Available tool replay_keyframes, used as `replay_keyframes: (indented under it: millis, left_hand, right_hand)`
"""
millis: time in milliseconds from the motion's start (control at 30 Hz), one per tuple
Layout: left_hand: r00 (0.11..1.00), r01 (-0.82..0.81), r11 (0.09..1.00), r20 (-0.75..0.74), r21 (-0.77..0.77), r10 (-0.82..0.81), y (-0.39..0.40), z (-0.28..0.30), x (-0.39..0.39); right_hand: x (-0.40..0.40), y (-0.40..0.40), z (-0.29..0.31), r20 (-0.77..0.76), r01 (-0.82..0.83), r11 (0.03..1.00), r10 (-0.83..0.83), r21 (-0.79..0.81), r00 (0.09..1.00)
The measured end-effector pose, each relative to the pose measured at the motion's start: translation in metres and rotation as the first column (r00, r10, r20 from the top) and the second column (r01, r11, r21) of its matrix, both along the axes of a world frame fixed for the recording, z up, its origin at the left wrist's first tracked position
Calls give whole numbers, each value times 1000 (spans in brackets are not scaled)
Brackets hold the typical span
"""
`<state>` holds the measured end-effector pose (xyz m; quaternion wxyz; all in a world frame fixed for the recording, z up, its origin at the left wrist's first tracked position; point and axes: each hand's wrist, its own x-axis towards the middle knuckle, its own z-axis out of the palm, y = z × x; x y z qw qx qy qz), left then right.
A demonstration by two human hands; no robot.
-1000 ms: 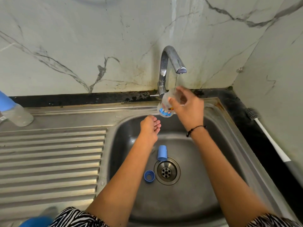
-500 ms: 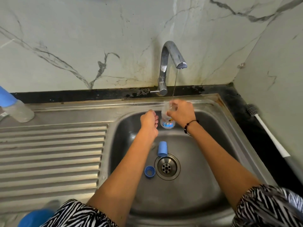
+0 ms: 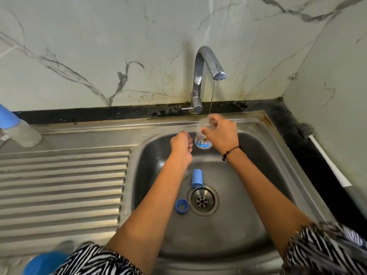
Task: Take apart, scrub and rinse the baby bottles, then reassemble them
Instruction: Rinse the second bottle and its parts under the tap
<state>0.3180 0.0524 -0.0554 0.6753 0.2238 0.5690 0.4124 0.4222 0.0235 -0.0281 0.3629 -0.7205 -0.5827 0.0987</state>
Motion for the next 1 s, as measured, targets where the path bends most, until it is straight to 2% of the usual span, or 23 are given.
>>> replay_keyframes:
  millis: [67, 167, 200, 300, 333, 400, 433, 533, 567, 633, 667, 767, 800, 900, 1000]
  left_hand:
    - [1000, 0, 1000, -2, 10, 0, 1, 2, 0]
    - [1000, 7, 1000, 7, 2, -7, -2, 0, 2]
    - [1000, 9, 1000, 6, 0, -9, -2, 0, 2]
    - [1000, -7, 1000, -12, -1, 7, 0, -1, 0]
    - [1000, -9, 1000, -16, -10, 9, 0, -2, 0]
    - [1000, -9, 1000, -11, -24, 9, -3, -2, 1]
    - [1000, -9, 1000, -10, -24, 9, -3, -3, 0]
    - [1000, -23, 1000, -15, -21, 23, -1, -2, -1]
    - [999, -31, 999, -11, -24, 31, -1, -2, -1]
    - [999, -45, 998, 19, -35, 46, -3, -4, -1]
    - [999, -44, 998, 24, -34, 45, -4, -5, -2]
    - [999, -42, 999, -17, -12, 41, -3, -7, -4]
    - [998, -49, 999, -28, -19, 49, -3, -8, -5]
    - [999, -46, 998, -9, -37, 46, -5, -7, -2]
    - [999, -40, 999, 32, -21, 40, -8, -4, 1]
  right_hand:
    - [2, 2, -2, -32, 17, 995, -13, 103, 999]
    - [7, 0, -10, -7, -1, 997, 1, -72, 1000]
    - [8, 1, -13, -8, 5, 998, -6, -60, 1000]
    - [7, 2, -8, -53, 49, 985, -41, 166, 998]
    - [6, 3, -7, -48, 36, 989, -29, 142, 998]
    - [6, 6, -9, 3, -21, 1000, 21, -20, 1000]
    - [4, 6, -9, 23, -31, 999, 32, -17, 999]
    - [-4, 3, -10, 19, -36, 980, 33, 196, 999]
    - [-6, 4, -11, 27, -53, 985, 49, 163, 998]
    - [-7, 4, -18, 45, -100, 995, 101, -28, 994]
    - [-7, 3, -21, 49, -101, 994, 102, -38, 994]
    - [-7, -2, -17, -5, -15, 981, 16, 195, 1000]
    - [-7, -1, -17, -11, -9, 981, 11, 195, 1000]
    - [-7, 0, -28, 19, -69, 996, 70, -57, 997]
    - [-7, 0, -22, -129, 20, 995, -6, 102, 992]
